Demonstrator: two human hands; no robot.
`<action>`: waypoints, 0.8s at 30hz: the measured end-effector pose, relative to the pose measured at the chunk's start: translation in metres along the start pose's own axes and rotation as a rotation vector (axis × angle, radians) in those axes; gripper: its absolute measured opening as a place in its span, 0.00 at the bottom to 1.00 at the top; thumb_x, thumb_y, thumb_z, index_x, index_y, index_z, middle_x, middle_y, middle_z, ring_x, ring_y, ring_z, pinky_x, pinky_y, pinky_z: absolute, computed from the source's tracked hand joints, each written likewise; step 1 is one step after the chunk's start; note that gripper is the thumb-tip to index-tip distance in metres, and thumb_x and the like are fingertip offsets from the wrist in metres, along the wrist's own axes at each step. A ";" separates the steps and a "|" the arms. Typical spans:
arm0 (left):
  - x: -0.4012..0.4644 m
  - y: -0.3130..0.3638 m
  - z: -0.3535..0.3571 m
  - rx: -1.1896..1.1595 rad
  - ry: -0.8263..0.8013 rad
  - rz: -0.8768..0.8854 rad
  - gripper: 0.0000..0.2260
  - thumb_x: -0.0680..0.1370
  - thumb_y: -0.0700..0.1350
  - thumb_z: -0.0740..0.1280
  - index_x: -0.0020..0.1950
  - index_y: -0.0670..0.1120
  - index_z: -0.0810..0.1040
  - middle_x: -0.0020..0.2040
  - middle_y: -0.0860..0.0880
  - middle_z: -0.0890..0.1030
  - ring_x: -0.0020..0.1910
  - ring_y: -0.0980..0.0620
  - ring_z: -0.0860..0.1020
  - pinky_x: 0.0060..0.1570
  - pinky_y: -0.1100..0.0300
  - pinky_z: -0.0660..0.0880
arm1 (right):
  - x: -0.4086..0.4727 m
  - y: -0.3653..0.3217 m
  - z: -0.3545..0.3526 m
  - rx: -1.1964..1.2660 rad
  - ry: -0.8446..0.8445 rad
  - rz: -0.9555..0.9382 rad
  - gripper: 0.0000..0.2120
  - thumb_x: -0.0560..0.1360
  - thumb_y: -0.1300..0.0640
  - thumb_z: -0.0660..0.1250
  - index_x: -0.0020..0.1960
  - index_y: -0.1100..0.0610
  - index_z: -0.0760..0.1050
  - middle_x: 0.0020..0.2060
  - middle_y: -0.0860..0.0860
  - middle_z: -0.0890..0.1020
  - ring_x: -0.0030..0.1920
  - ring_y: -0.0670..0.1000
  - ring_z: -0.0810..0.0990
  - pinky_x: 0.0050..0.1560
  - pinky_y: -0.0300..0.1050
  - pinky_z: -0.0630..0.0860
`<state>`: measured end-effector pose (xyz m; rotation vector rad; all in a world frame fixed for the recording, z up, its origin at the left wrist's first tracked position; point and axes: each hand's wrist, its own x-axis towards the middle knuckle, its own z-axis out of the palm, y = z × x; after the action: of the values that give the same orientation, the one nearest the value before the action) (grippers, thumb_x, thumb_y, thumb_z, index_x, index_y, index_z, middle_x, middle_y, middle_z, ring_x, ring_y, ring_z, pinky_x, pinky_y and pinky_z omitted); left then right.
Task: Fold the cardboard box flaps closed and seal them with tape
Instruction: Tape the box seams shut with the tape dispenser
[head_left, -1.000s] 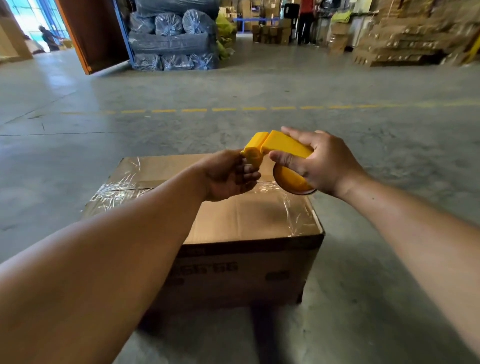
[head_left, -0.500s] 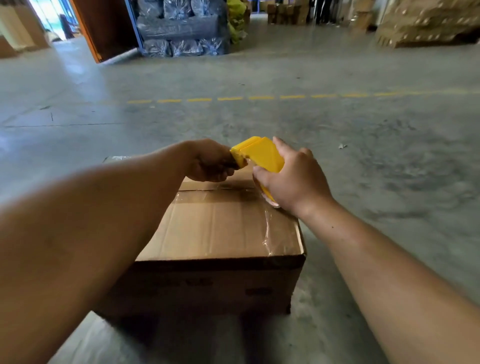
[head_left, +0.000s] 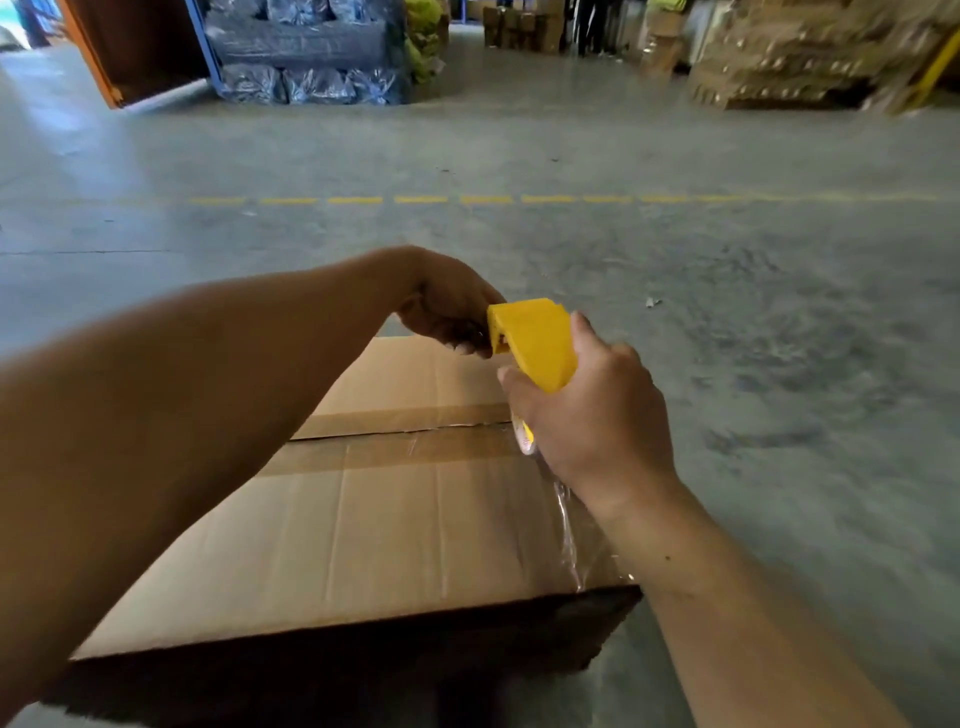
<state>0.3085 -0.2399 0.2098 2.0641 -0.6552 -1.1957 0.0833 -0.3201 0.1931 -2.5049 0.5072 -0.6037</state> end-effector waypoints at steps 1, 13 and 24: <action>0.004 0.001 -0.003 0.018 0.003 -0.002 0.09 0.82 0.34 0.60 0.52 0.42 0.79 0.42 0.44 0.82 0.37 0.51 0.80 0.37 0.60 0.75 | 0.001 -0.004 0.002 -0.027 -0.007 0.019 0.41 0.72 0.33 0.63 0.78 0.51 0.56 0.58 0.57 0.75 0.56 0.58 0.77 0.45 0.44 0.68; 0.044 0.005 -0.026 0.206 0.214 0.168 0.06 0.73 0.44 0.76 0.47 0.43 0.86 0.37 0.47 0.84 0.36 0.53 0.77 0.41 0.59 0.75 | 0.002 -0.022 -0.010 -0.177 -0.116 0.151 0.39 0.74 0.34 0.60 0.78 0.51 0.53 0.61 0.55 0.73 0.56 0.55 0.77 0.42 0.41 0.65; 0.070 0.006 -0.020 0.266 0.219 0.163 0.06 0.72 0.46 0.78 0.45 0.45 0.87 0.39 0.46 0.85 0.37 0.52 0.78 0.43 0.57 0.76 | -0.007 -0.020 -0.017 -0.189 -0.155 0.192 0.40 0.74 0.33 0.58 0.78 0.51 0.51 0.61 0.53 0.72 0.56 0.53 0.76 0.42 0.40 0.65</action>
<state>0.3574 -0.2864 0.1824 2.2684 -0.8958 -0.8111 0.0738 -0.3072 0.2152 -2.6111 0.7658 -0.2968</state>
